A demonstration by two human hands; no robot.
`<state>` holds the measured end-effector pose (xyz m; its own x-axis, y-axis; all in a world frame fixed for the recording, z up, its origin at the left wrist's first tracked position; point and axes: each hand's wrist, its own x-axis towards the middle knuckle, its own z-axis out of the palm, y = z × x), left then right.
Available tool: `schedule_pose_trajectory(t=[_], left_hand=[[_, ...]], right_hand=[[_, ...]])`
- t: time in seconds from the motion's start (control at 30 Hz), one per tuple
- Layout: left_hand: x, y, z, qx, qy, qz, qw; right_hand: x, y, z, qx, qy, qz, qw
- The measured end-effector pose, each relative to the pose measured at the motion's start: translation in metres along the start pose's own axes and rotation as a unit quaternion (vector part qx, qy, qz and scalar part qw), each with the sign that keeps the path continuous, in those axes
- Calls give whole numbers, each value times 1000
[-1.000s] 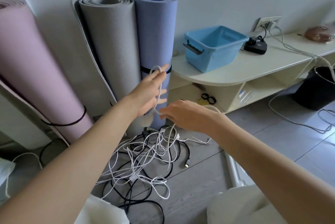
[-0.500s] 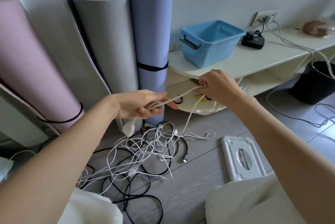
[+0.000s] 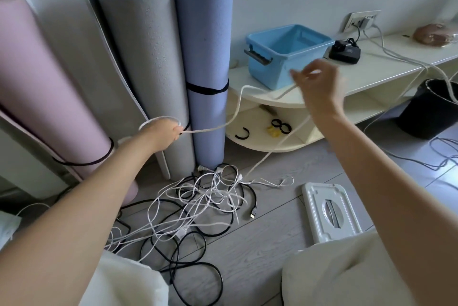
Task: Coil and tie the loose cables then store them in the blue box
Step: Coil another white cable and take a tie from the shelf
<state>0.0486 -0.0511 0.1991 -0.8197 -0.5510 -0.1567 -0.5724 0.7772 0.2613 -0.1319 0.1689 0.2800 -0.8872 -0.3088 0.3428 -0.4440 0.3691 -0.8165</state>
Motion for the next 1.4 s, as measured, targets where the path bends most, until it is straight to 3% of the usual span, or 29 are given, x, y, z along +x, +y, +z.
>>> schedule_pose_trajectory(t=[0.03, 0.07, 0.1, 0.17, 0.23, 0.33, 0.4, 0.53, 0.67, 0.77, 0.83, 0.93, 0.97, 1.0, 1.13, 1.27, 1.33, 1.4], left_hand=[[0, -4, 1, -7, 13, -37, 999], [2, -7, 2, -35, 20, -64, 997], [2, -6, 1, -85, 19, -77, 993], [2, 8, -3, -228, -11, -55, 972], [-2, 32, -13, -429, -69, -26, 900], [-10, 60, -33, -599, -147, 42, 786], [-15, 70, -38, -620, -188, 75, 758], [-21, 70, -38, -617, -237, 88, 745], [-30, 64, -42, -643, -305, 80, 698], [-40, 71, -42, -612, -351, 101, 702], [-44, 80, -44, -626, -369, 133, 674], [-41, 87, -48, -725, -345, 175, 570], [-39, 87, -50, -753, -308, 177, 553], [-36, 87, -51, -770, -259, 171, 557], [-15, 70, -50, -770, -68, 74, 631], [-6, 51, -36, -663, 50, -44, 746], [-12, 54, -32, -625, 66, -68, 775], [-15, 59, -25, -601, 30, -68, 796]], right_hand=[[6, 0, -7, -6, 88, 7, 996], [10, 3, -11, -23, 120, 9, 992], [12, 6, -10, -65, 85, 15, 994], [4, 12, 4, -202, -100, 12, 974], [-11, 9, 22, -229, -275, -13, 934], [-28, -10, 41, -118, -396, -123, 902], [-30, -13, 46, -89, -436, -152, 882], [-34, -18, 39, 37, -439, -49, 896], [-16, -13, 23, 168, -406, 1, 898], [-13, -10, 24, 235, -361, 25, 902], [-21, -7, 37, 188, -336, 42, 922], [-38, 1, 59, 14, -352, 0, 936], [-44, 4, 64, -44, -364, -12, 930], [-48, 8, 67, -93, -371, -20, 924], [-52, 24, 68, -251, -403, -65, 878], [-54, 10, 54, -239, -414, -129, 869], [-54, -1, 50, -220, -408, -198, 863], [-51, -11, 45, -194, -394, -246, 864]])
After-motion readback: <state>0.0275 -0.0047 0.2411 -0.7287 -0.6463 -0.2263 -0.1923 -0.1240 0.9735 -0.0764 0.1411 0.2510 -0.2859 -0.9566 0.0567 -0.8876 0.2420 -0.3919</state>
